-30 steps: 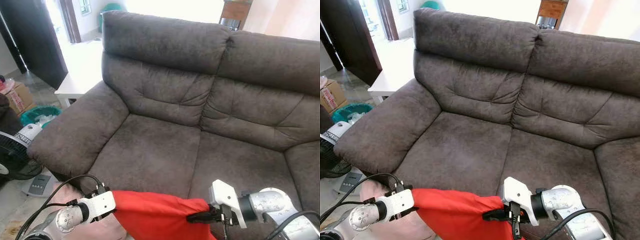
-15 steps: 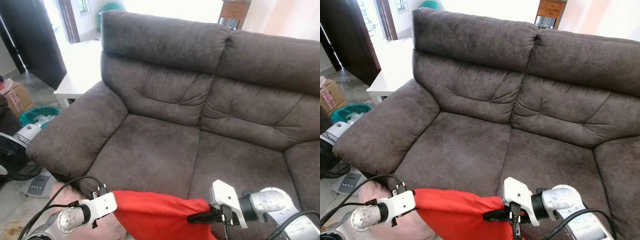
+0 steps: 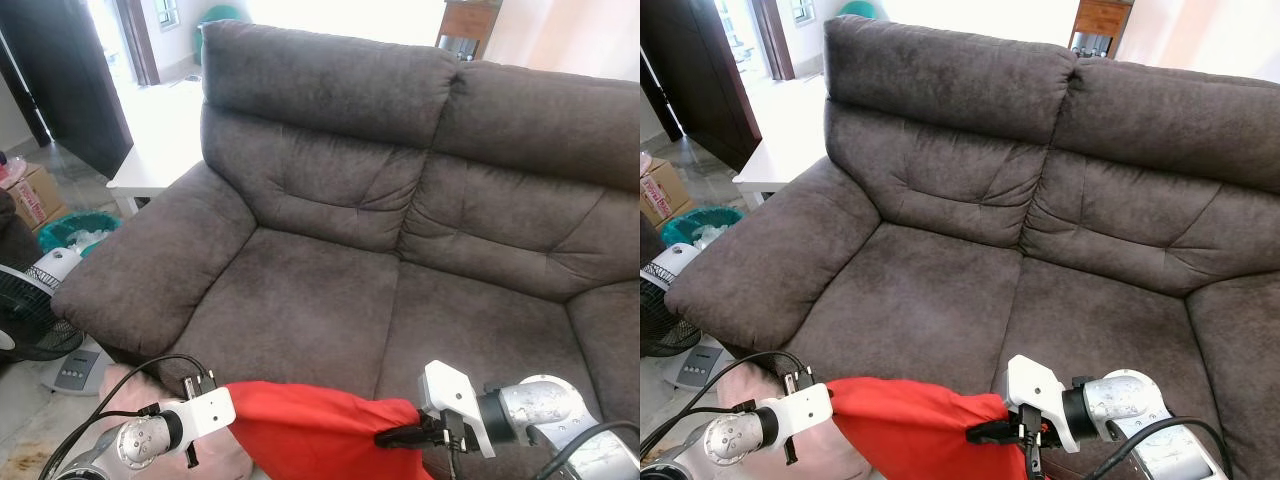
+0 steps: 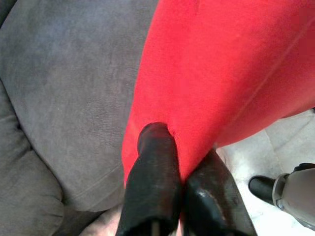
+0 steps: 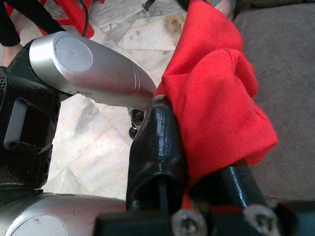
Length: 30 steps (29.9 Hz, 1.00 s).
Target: Move the pillow to the sofa from floor
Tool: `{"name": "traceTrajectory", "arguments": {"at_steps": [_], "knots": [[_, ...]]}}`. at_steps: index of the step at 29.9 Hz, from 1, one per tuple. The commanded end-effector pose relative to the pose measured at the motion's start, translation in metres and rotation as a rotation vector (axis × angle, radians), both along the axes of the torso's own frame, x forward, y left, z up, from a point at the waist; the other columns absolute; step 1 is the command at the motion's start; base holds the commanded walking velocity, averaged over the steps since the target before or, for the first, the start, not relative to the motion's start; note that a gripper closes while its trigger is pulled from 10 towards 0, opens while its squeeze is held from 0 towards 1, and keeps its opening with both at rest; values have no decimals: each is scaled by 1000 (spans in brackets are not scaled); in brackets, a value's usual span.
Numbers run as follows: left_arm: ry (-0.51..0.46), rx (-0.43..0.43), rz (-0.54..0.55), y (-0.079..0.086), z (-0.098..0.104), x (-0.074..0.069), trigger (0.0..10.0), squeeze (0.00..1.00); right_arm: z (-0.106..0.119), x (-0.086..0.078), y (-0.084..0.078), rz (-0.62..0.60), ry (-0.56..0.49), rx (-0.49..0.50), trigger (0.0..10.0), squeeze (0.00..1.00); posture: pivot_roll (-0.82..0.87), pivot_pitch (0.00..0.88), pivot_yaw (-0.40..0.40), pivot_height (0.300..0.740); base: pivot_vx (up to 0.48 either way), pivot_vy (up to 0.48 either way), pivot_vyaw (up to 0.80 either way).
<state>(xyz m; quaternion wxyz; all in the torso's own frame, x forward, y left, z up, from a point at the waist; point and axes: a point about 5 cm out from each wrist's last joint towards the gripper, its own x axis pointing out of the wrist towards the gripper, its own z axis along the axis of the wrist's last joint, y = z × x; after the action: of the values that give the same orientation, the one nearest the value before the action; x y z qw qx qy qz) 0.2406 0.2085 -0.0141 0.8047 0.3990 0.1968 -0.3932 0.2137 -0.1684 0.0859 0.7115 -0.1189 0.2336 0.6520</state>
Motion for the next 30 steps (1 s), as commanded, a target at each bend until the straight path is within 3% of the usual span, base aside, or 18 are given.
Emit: {"name": "traceTrajectory", "arguments": {"at_steps": [1, 12, 15, 16, 17, 18, 19, 21, 23, 30], "knots": [[13, 20, 30, 4, -2, -1, 0, 0, 17, 2, 8, 43, -66, 61, 10000, 0, 86, 8, -84, 740, 0, 0, 0], [-94, -12, 140, 9, 5, 8, 0, 0, 14, 9, 8, -22, -106, 90, 10000, 0, 90, 7, -82, 740, 0, 0, 0], [-285, -125, 296, 10, 31, 32, 0, 0, 15, 31, 7, -227, -236, 169, 10000, 0, 96, 1, -82, 740, 0, 0, 0], [-285, -125, 296, 10, 31, 32, 0, 0, 15, 31, 7, -227, -236, 169, 10000, 0, 96, 1, -82, 740, 0, 0, 0], [-369, -188, 343, 7, 44, 42, 4824, 0, 14, 38, 5, -316, -275, 200, 10000, 0, 98, 0, -82, 740, 0, 0, 0], [-421, -231, 372, 5, 53, 48, 4824, 0, 14, 43, 4, -374, -296, 220, 10000, 0, 98, 0, -82, 740, 0, 0, 0], [-485, -292, 405, 2, 65, 54, 10000, 0, 12, 47, 3, -457, -312, 251, 10000, 0, 101, 0, -81, 740, 0, 0, 0], [-641, -473, 497, -9, 99, 64, 10000, 0, -1, 54, -1, -668, -338, 277, 10000, 0, 106, 0, -80, 740, 0, 0, 0], [-667, -501, 510, -11, 105, 65, 10000, 0, -4, 54, -2, -703, -344, 267, 10000, 0, 106, 0, -80, 740, 0, 0, 0], [-852, -682, 541, -25, 155, 66, 10000, 0, -25, 55, -10, -984, -399, 233, 10000, 0, 124, 0, -69, 740, 0, 0, 0]]}}
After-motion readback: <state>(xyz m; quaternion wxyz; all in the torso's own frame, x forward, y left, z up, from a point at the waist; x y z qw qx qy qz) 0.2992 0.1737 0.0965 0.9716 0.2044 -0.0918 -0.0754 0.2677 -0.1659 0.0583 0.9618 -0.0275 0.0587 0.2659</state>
